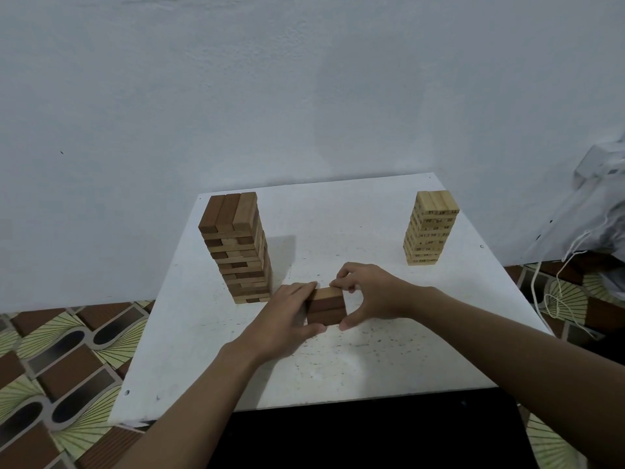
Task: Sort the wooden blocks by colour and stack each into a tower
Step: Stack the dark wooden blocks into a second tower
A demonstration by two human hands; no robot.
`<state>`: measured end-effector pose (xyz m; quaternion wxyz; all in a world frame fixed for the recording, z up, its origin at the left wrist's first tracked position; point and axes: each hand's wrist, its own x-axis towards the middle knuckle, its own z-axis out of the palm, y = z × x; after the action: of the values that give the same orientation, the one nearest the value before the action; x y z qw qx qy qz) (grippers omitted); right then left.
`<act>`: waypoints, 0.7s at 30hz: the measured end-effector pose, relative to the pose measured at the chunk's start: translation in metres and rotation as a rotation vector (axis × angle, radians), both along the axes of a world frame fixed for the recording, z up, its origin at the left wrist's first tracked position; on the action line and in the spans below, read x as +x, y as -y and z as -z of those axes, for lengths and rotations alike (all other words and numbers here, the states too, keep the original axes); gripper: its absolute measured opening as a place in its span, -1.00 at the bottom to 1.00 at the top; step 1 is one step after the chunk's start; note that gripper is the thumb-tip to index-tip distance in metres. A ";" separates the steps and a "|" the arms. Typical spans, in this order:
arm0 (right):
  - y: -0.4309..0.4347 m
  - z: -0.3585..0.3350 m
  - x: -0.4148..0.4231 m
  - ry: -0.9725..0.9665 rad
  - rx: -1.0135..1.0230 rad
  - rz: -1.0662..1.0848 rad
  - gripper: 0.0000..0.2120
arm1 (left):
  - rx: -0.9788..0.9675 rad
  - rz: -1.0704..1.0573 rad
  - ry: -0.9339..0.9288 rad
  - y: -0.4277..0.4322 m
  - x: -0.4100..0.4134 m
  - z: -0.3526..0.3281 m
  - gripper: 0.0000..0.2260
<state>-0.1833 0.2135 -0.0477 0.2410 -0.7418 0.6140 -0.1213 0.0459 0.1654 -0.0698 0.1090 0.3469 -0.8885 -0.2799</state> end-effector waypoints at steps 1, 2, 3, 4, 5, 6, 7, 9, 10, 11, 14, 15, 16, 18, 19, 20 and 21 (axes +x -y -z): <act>0.000 0.000 0.000 0.002 0.002 0.003 -0.37 | 0.000 -0.001 0.001 0.000 0.000 0.000 -0.32; 0.001 0.000 0.000 0.004 0.002 0.004 -0.37 | -0.001 -0.001 0.001 0.001 0.000 0.001 -0.32; 0.001 0.000 0.001 0.006 0.000 0.004 -0.37 | -0.004 -0.001 0.002 0.001 0.000 0.001 -0.32; 0.001 0.000 0.001 0.008 -0.001 0.004 -0.37 | -0.006 0.000 0.002 0.002 0.000 0.001 -0.31; 0.002 -0.001 0.001 0.009 -0.002 0.004 -0.38 | -0.007 0.002 0.003 0.002 0.000 0.002 -0.31; 0.002 -0.001 0.001 0.012 -0.002 0.003 -0.38 | -0.009 0.003 0.004 0.003 0.000 0.002 -0.32; 0.001 -0.001 0.001 0.014 -0.003 0.001 -0.38 | -0.010 0.003 0.005 0.003 0.000 0.002 -0.32; 0.000 -0.001 0.000 0.015 -0.009 -0.002 -0.38 | -0.011 0.003 0.007 0.003 -0.001 0.001 -0.31; 0.000 -0.001 0.000 0.016 -0.010 -0.001 -0.37 | -0.009 0.003 0.008 0.004 -0.002 0.001 -0.31; 0.000 -0.001 0.000 0.015 -0.009 0.000 -0.37 | -0.007 0.002 0.012 0.004 -0.002 0.001 -0.31; 0.000 -0.003 0.000 0.002 0.000 -0.009 -0.36 | -0.015 0.003 0.026 0.005 -0.003 0.002 -0.30; 0.001 -0.002 0.000 0.003 0.002 -0.010 -0.35 | -0.017 0.005 0.031 0.005 -0.003 0.002 -0.30; 0.001 -0.002 0.000 0.004 0.003 -0.010 -0.35 | -0.018 0.005 0.034 0.004 -0.003 0.002 -0.30; 0.001 -0.002 0.000 0.002 0.005 -0.006 -0.36 | -0.015 0.000 0.034 0.004 -0.003 0.001 -0.30; 0.001 -0.002 0.000 -0.001 0.007 -0.005 -0.37 | -0.014 -0.001 0.033 0.004 -0.003 0.001 -0.30; 0.001 -0.002 0.000 -0.005 0.010 -0.005 -0.38 | -0.014 -0.003 0.033 0.004 -0.003 0.002 -0.31; 0.001 -0.002 0.001 -0.008 0.013 -0.006 -0.40 | -0.015 -0.004 0.034 0.003 -0.003 0.002 -0.31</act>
<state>-0.1826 0.2126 -0.0457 0.2437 -0.7426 0.6134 -0.1138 0.0429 0.1622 -0.0716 0.0970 0.3523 -0.8917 -0.2669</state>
